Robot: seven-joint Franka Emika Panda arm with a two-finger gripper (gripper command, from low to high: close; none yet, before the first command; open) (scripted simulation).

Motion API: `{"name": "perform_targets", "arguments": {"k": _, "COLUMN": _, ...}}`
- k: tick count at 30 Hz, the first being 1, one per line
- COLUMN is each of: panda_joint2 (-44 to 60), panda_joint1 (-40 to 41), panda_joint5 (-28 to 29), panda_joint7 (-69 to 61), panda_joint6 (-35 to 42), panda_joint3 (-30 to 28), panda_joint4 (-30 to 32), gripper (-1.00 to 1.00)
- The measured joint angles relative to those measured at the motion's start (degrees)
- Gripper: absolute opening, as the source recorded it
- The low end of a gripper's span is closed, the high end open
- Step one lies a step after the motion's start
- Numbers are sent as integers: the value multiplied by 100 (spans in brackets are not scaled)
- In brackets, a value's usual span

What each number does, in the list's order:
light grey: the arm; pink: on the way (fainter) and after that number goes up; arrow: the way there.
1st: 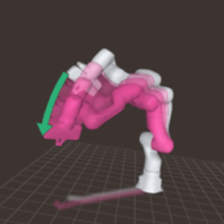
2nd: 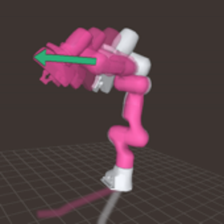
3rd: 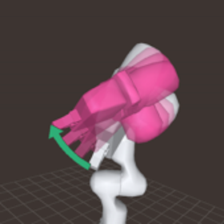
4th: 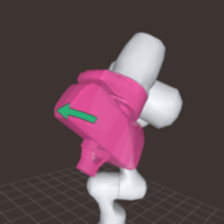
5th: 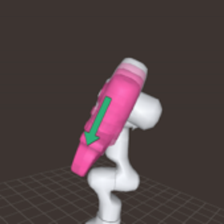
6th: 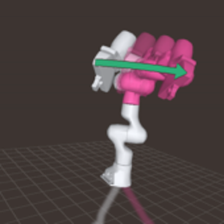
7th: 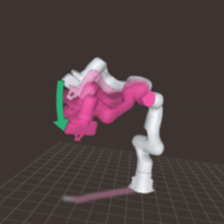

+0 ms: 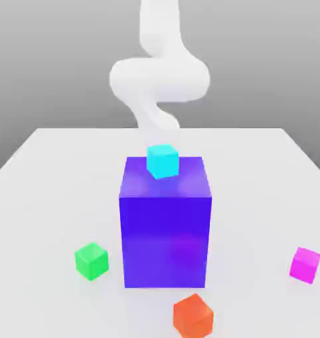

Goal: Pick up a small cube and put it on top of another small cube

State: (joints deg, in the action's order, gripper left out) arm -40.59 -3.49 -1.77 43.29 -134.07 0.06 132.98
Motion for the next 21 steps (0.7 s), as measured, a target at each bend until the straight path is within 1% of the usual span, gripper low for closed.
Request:
{"name": "perform_targets", "arguments": {"k": 8, "panda_joint2": 1702, "panda_joint1": -986, "panda_joint5": -527, "panda_joint7": -781, "panda_joint6": -729, "panda_joint3": 260, "panda_joint4": 384, "gripper": 0}}
{"name": "perform_targets", "arguments": {"k": 13, "panda_joint2": 2738, "panda_joint1": -1464, "panda_joint5": -656, "panda_joint7": -1122, "panda_joint6": -1185, "panda_joint3": 598, "panda_joint4": 622, "gripper": 0}}
{"name": "perform_targets", "arguments": {"k": 17, "panda_joint2": 3566, "panda_joint1": -1815, "panda_joint5": -527, "panda_joint7": -1229, "panda_joint6": -1566, "panda_joint3": 927, "panda_joint4": 818, "gripper": 0}}
{"name": "perform_targets", "arguments": {"k": 21, "panda_joint2": 4397, "panda_joint1": -2328, "panda_joint5": -87, "panda_joint7": -1112, "panda_joint6": -1953, "panda_joint3": 1068, "panda_joint4": 1017, "gripper": 0}}
